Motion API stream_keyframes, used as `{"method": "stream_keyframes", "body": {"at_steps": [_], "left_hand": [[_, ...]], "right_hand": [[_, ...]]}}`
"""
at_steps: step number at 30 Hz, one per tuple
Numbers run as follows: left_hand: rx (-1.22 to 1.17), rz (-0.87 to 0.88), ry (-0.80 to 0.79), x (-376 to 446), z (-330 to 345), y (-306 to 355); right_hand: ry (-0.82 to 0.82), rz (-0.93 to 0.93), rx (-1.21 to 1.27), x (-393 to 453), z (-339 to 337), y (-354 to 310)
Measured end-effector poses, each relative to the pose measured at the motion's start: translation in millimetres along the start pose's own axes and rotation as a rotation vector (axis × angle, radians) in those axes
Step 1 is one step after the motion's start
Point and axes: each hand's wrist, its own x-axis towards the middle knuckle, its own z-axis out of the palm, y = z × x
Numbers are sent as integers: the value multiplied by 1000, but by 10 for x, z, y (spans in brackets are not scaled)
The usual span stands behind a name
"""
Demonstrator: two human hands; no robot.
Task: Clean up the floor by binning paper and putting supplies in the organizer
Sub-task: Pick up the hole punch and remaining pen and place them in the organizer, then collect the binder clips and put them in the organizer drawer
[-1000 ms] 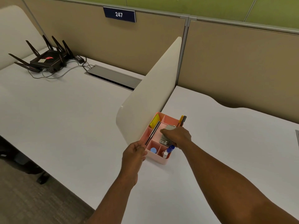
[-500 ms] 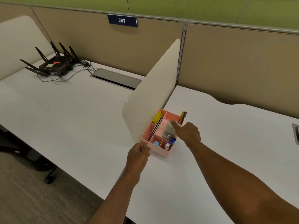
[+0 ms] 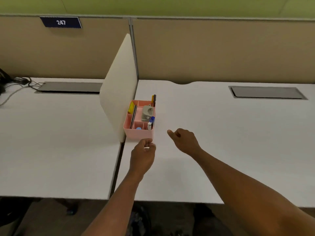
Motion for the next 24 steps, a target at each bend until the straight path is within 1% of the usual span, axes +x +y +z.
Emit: {"method": "stream_keyframes", "body": {"at_steps": [4, 10, 13, 20, 24], "left_hand": [[43, 26, -112, -334, 119, 1], [103, 47, -194, -763, 359, -102], [124, 40, -220, -965, 542, -173], [149, 6, -272, -1571, 1036, -419], [126, -42, -227, -2038, 1300, -571]], "right_hand": [[9, 42, 23, -526, -110, 241], [44, 92, 95, -1106, -333, 532], [54, 123, 126, -1387, -408, 750], [21, 174, 194, -2126, -512, 1409], [-55, 166, 187, -2640, -541, 1866]]}}
